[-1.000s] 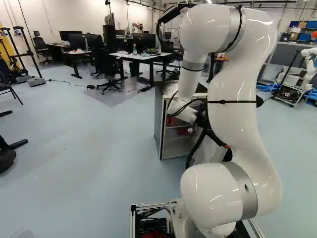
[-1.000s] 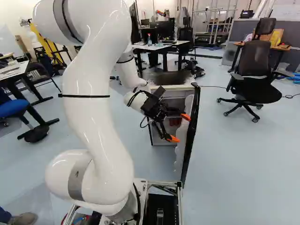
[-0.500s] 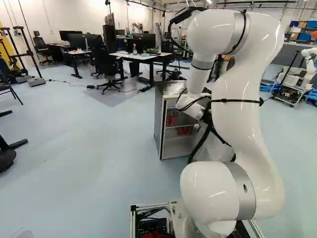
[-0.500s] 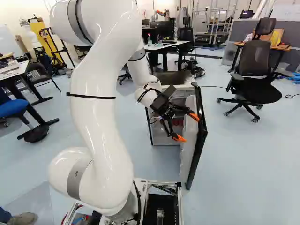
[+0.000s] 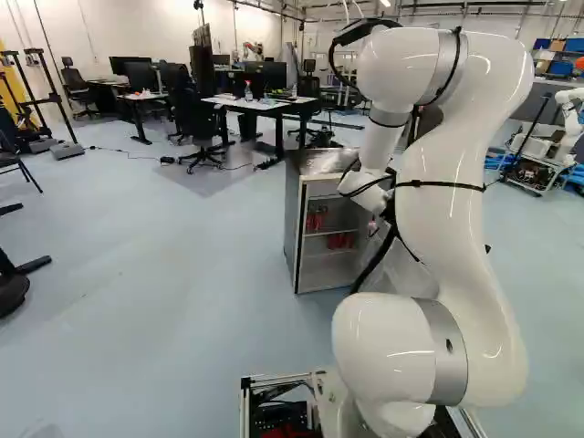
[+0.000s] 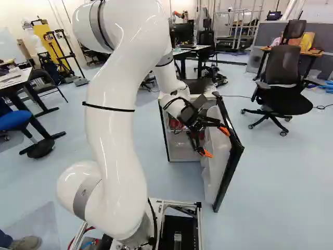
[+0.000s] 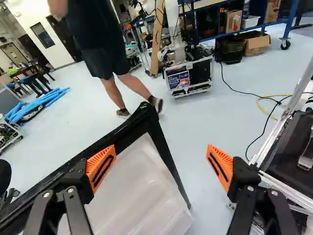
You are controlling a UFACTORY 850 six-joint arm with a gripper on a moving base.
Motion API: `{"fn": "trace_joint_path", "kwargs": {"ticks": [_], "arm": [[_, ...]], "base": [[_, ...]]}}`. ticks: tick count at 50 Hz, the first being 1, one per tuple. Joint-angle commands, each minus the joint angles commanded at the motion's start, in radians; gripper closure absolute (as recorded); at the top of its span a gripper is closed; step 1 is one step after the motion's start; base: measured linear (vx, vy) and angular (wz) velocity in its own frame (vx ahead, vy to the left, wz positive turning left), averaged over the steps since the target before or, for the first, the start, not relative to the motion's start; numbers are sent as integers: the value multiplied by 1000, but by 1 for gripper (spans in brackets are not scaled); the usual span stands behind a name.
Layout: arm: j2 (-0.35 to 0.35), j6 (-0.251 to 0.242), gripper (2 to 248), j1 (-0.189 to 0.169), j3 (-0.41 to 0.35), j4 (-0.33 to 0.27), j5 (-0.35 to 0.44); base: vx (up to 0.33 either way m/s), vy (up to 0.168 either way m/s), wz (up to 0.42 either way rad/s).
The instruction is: Grab a drink from the fridge
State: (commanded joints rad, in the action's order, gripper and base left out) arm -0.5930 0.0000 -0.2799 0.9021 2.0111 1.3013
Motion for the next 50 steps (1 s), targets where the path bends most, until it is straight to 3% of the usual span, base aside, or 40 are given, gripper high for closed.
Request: {"fn": "trace_joint_path", "kwargs": {"ticks": [31, 50], "arm": [[-58, 0, 3, -128, 135, -6, -12], [-100, 0, 3, -199, 226, -71, -12]], "base": [[0, 0, 0], [0, 0, 0]]}}
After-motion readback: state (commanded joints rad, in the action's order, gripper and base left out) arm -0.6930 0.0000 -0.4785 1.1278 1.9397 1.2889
